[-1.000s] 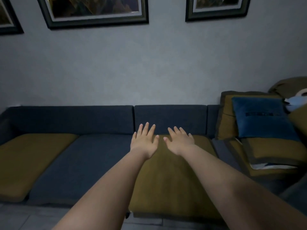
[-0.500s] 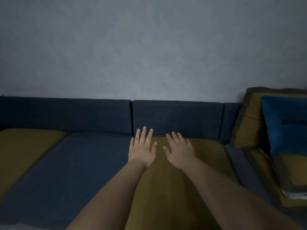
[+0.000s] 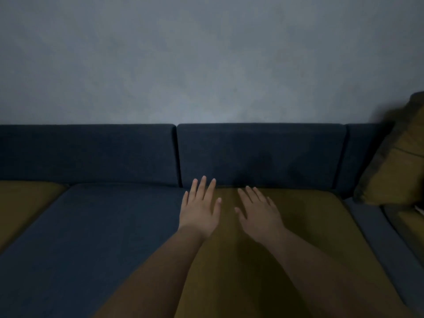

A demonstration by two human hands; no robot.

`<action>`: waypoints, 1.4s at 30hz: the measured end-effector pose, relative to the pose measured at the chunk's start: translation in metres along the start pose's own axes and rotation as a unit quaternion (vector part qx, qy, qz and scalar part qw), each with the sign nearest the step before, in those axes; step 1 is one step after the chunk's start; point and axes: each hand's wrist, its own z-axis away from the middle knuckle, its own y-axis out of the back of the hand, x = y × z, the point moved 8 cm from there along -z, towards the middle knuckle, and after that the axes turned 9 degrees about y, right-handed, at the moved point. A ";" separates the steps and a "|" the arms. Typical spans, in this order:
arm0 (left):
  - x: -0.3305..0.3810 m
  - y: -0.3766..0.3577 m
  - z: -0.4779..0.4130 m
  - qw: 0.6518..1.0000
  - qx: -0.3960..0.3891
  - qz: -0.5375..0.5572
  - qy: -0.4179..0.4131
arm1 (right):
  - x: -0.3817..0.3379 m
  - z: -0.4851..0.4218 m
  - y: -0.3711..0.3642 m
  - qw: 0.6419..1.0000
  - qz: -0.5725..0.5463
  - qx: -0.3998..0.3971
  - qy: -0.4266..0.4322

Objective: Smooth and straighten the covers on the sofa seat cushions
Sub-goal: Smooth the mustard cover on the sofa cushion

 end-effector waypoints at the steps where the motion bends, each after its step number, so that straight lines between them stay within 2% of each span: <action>1: -0.006 -0.011 -0.013 1.000 -0.003 -0.004 0.000 | 0.003 -0.011 -0.010 1.000 -0.003 0.008 0.002; 13: -0.086 -0.164 -0.127 0.999 -0.017 0.003 0.040 | 0.057 -0.138 -0.151 1.000 -0.005 0.012 0.014; 19: -0.096 -0.217 -0.192 1.000 -0.011 0.001 0.011 | 0.061 -0.211 -0.191 0.998 -0.048 0.031 0.040; 21: -0.092 -0.217 -0.220 1.000 0.015 0.023 -0.001 | 0.061 -0.236 -0.186 0.995 -0.067 0.067 0.040; 26: -0.089 -0.209 -0.287 0.988 0.128 0.076 -0.029 | 0.064 -0.296 -0.166 0.972 -0.069 0.216 0.059; 30: -0.107 -0.236 -0.310 0.977 0.176 0.117 0.005 | 0.077 -0.322 -0.193 0.963 -0.057 0.258 0.044; 32: -0.123 -0.273 -0.310 0.984 0.141 0.108 0.032 | 0.087 -0.330 -0.235 0.976 -0.046 0.210 0.037; 35: -0.146 -0.355 -0.305 0.996 -0.024 0.039 0.081 | 0.096 -0.338 -0.317 0.998 -0.012 0.040 0.039; 36: -0.151 -0.372 -0.303 0.993 -0.061 0.027 0.094 | 0.097 -0.339 -0.334 0.999 -0.008 0.006 0.035; 42: -0.151 -0.372 -0.307 0.990 -0.091 0.002 0.105 | 0.100 -0.345 -0.337 0.999 -0.013 -0.023 0.029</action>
